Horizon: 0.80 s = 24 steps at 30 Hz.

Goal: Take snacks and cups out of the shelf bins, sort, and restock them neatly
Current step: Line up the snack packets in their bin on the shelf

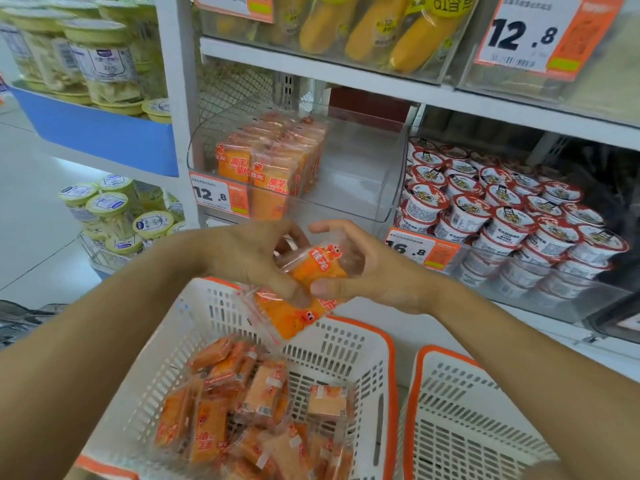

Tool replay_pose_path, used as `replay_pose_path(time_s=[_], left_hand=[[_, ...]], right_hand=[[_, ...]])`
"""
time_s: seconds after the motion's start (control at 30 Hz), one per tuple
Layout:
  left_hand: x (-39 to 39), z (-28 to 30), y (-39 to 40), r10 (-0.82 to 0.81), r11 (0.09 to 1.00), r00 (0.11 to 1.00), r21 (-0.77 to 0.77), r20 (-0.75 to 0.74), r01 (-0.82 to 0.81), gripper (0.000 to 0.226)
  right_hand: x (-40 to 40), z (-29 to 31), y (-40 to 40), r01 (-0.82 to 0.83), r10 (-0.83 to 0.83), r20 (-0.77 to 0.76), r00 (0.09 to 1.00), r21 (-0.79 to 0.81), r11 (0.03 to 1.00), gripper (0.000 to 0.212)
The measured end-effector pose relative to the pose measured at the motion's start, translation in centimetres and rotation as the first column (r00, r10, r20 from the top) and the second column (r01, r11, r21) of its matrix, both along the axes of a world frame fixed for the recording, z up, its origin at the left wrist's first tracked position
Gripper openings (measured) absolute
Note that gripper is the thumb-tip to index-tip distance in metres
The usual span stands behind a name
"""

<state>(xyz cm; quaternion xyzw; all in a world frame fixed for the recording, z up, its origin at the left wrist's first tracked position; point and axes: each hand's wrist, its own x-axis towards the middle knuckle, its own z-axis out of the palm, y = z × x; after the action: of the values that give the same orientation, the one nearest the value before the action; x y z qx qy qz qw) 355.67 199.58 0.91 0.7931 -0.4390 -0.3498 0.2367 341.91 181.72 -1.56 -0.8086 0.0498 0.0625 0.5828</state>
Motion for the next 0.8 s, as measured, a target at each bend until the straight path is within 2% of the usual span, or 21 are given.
replay_pose_path(time_s=[0.1, 0.17, 0.2, 0.23, 0.27, 0.3, 0.33, 0.37, 0.4, 0.43, 0.5, 0.53, 0.57, 0.6, 0.67, 0.8], left_hand=[[1.4, 0.8, 0.0, -0.045, 0.991, 0.999, -0.123, 0.027, 0.048, 0.087], [2.7, 0.9, 0.1, 0.037, 0.932, 0.999, -0.361, -0.002, -0.035, 0.068], [3.5, 0.8, 0.1, 0.139, 0.85, 0.99, -0.511, -0.007, -0.123, 0.053], [4.5, 0.4, 0.0, 0.274, 0.731, 0.962, -0.65, 0.0, -0.208, 0.038], [5.6, -0.2, -0.3, 0.413, 0.623, 0.91, -0.743, 0.044, -0.247, 0.03], [6.8, -1.0, -0.8, 0.517, 0.583, 0.843, -0.782, 0.149, -0.22, 0.032], [7.9, -1.8, -1.4, 0.547, 0.628, 0.784, -0.763, 0.294, -0.153, 0.043], [9.0, -2.8, -2.2, 0.52, 0.714, 0.73, -0.695, 0.444, -0.085, 0.054], [9.8, -3.8, -3.0, 0.47, 0.795, 0.68, -0.605, 0.563, -0.049, 0.063], [10.4, -4.6, -3.7, 0.423, 0.852, 0.645, -0.522, 0.637, -0.043, 0.067], [11.0, -5.6, -4.5, 0.388, 0.898, 0.581, -0.435, 0.716, -0.064, 0.067], [11.1, -5.9, -4.7, 0.386, 0.905, 0.54, -0.421, 0.748, -0.063, 0.065], [11.1, -6.1, -4.8, 0.38, 0.91, 0.504, -0.411, 0.775, -0.055, 0.063], [11.1, -6.2, -4.8, 0.373, 0.914, 0.485, -0.402, 0.791, -0.048, 0.062], [11.3, -6.2, -4.8, 0.374, 0.915, 0.485, -0.399, 0.791, -0.056, 0.061], [11.3, -6.4, -4.9, 0.374, 0.918, 0.462, -0.392, 0.804, -0.06, 0.062]], right_hand=[[-0.3, 1.8, -0.4, 0.084, -0.073, 0.117, 0.99, -0.09, 0.992, 0.065], [-0.6, 3.4, -0.8, 0.181, -0.148, 0.239, 0.96, -0.124, 0.976, 0.063], [-0.8, 4.1, -1.0, 0.239, -0.183, 0.317, 0.931, -0.147, 0.96, 0.061], [-0.9, 4.7, -1.0, 0.317, -0.217, 0.409, 0.886, -0.194, 0.928, 0.06], [-0.8, 5.1, -0.9, 0.408, -0.241, 0.509, 0.826, -0.246, 0.879, 0.059], [-0.5, 5.3, -1.0, 0.492, -0.247, 0.604, 0.758, -0.28, 0.825, 0.06], [0.0, 5.3, -1.2, 0.55, -0.238, 0.675, 0.698, -0.294, 0.781, 0.063], [0.7, 5.2, -1.5, 0.585, -0.226, 0.71, 0.667, -0.311, 0.749, 0.068], [1.6, 5.0, -1.9, 0.608, -0.194, 0.723, 0.663, -0.368, 0.704, 0.069], [2.7, 4.8, -2.3, 0.625, -0.138, 0.714, 0.687, -0.482, 0.614, 0.068], [5.0, 4.7, -3.1, 0.577, -0.04, 0.598, 0.8, -0.75, 0.323, 0.068], [6.3, 4.8, -3.6, 0.516, -0.044, 0.519, 0.854, -0.832, 0.202, 0.069], [7.7, 5.0, -3.8, 0.456, -0.073, 0.45, 0.89, -0.88, 0.132, 0.071], [9.2, 5.2, -4.2, 0.406, -0.112, 0.395, 0.912, -0.907, 0.109, 0.073], [12.5, 5.3, -5.8, 0.315, -0.217, 0.282, 0.934, -0.94, 0.133, 0.082], [18.6, 4.6, -9.1, 0.251, -0.385, 0.118, 0.916, -0.915, 0.317, 0.111]])
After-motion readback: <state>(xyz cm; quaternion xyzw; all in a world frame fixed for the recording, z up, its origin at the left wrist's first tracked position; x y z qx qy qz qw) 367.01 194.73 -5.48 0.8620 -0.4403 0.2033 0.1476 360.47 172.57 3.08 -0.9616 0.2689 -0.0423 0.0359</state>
